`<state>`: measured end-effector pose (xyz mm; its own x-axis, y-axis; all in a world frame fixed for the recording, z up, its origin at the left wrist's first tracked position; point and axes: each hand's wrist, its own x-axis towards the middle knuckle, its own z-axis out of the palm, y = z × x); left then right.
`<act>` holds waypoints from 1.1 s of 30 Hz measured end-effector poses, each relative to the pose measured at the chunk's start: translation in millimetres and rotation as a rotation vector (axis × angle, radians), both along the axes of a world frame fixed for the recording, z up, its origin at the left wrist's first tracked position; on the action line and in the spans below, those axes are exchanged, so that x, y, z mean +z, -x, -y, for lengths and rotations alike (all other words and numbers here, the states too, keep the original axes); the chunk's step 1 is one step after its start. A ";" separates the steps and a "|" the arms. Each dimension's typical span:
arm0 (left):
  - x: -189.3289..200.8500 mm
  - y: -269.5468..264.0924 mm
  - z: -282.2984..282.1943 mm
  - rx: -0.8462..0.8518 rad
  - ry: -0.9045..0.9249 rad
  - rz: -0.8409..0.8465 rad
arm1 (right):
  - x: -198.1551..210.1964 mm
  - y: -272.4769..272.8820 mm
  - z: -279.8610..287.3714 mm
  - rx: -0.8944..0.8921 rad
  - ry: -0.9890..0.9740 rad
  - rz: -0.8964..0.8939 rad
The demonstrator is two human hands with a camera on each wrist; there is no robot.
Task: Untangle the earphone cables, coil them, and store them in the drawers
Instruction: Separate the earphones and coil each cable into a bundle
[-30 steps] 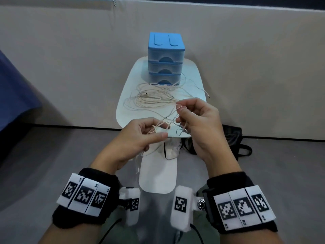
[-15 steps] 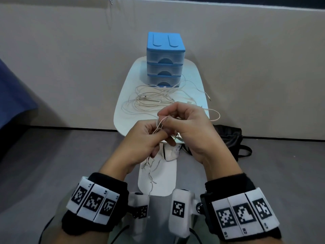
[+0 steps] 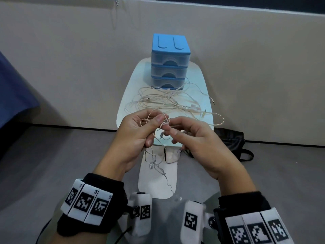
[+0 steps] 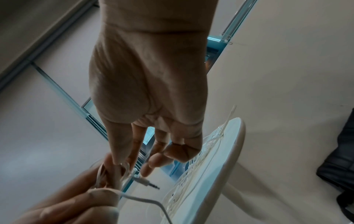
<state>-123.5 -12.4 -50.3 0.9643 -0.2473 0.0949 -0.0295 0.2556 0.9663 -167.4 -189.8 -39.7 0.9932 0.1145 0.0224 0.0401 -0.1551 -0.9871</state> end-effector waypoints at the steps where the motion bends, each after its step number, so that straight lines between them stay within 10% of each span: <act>1: -0.5 -0.6 0.1 0.000 0.003 -0.002 | -1.6 -1.5 -0.9 0.011 -0.014 0.007; 12: 19.4 -16.1 -5.7 0.093 -0.111 0.071 | 24.7 -27.7 10.0 -0.123 0.106 0.147; 19: 20.1 -17.0 -20.8 0.112 -0.108 0.053 | 50.5 -32.2 9.1 -0.059 -0.153 0.072; 33: 33.9 -7.6 -20.2 -0.257 -0.235 0.147 | 93.4 -22.7 32.0 -0.260 -0.523 0.312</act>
